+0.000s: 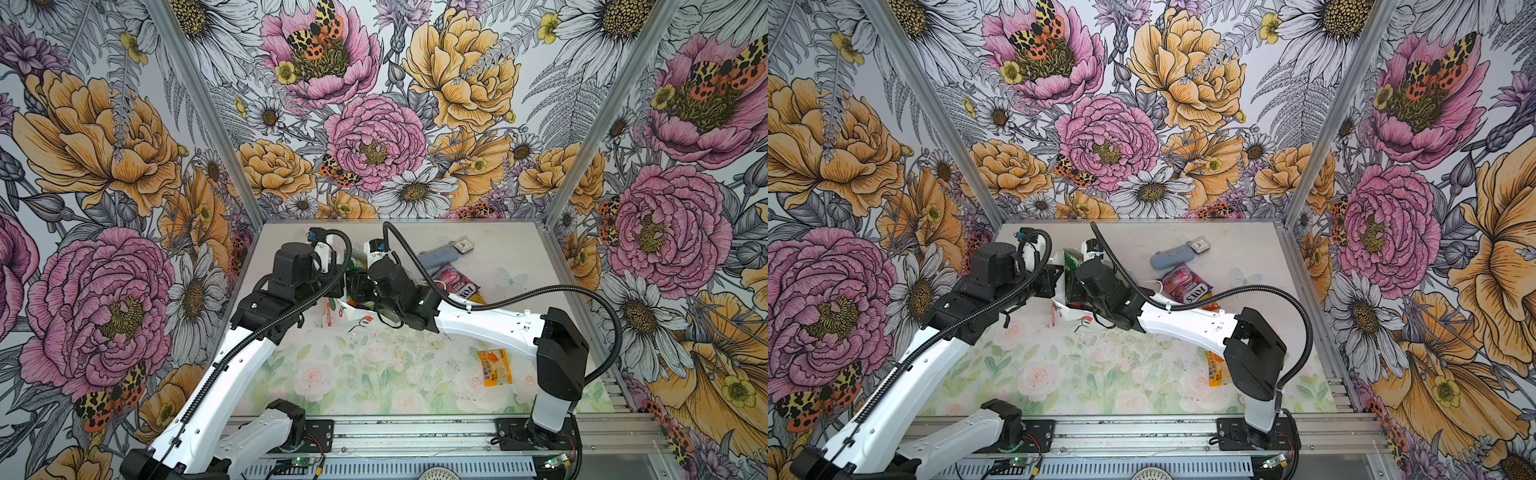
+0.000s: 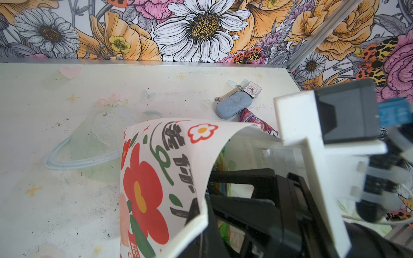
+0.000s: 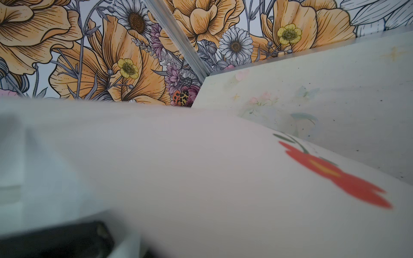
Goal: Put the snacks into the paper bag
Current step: 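Push the green candy bag deeper into the paper bag and open the right gripper, then withdraw the right gripper from the paper bag toward the purple Fox's Berries bag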
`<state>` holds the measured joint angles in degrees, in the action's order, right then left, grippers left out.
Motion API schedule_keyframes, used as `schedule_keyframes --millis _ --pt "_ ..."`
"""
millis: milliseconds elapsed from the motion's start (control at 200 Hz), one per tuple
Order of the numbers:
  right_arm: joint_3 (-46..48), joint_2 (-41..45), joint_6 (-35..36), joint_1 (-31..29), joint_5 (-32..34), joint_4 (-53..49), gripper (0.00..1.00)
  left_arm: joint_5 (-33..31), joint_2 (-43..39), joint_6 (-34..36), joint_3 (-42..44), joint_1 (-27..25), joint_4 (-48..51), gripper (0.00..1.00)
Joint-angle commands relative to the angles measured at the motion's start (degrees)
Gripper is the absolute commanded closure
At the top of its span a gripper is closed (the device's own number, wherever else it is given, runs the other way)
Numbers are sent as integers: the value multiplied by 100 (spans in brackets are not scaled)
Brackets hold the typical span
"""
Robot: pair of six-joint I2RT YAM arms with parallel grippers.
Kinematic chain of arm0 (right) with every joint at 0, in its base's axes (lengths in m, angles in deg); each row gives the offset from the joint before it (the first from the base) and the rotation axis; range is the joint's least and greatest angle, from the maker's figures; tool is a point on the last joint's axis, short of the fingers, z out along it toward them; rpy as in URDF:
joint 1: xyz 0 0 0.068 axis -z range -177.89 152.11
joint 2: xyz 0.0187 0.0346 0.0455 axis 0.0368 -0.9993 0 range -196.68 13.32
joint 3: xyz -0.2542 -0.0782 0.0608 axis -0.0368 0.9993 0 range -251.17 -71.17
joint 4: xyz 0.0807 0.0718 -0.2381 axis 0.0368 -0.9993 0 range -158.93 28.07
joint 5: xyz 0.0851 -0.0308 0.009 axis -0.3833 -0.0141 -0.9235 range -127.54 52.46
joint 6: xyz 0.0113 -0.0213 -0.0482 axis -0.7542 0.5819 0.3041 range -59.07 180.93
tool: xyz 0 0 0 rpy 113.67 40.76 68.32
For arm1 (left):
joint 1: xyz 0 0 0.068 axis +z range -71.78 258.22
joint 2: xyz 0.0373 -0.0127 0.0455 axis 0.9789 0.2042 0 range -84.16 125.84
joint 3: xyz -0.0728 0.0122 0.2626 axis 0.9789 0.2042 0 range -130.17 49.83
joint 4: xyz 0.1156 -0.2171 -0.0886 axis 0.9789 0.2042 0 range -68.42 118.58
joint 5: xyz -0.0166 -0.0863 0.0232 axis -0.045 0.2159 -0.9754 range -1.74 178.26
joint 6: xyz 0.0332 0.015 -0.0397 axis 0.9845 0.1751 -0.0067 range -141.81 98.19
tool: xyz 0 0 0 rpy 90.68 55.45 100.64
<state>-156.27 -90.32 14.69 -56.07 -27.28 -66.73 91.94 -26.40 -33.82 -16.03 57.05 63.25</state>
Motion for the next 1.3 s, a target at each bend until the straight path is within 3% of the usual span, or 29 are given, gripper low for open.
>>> schedule_keyframes --millis 0,330,736,1031,1296 --pt "-198 237 159 39 71 -406 55 -179 -58 52 -111 46 -449 100" --pt "-391 481 266 77 -5 -723 49 -213 -82 42 -111 107 -453 100" --pt "-381 1657 774 125 -48 -1286 48 -212 -32 34 -106 152 -449 100" --pt "27 2676 570 401 111 -1314 46 -173 -23 24 -109 161 -449 100" --pt "850 3507 -69 1101 116 -1320 45 -189 -37 38 -98 157 -447 100"
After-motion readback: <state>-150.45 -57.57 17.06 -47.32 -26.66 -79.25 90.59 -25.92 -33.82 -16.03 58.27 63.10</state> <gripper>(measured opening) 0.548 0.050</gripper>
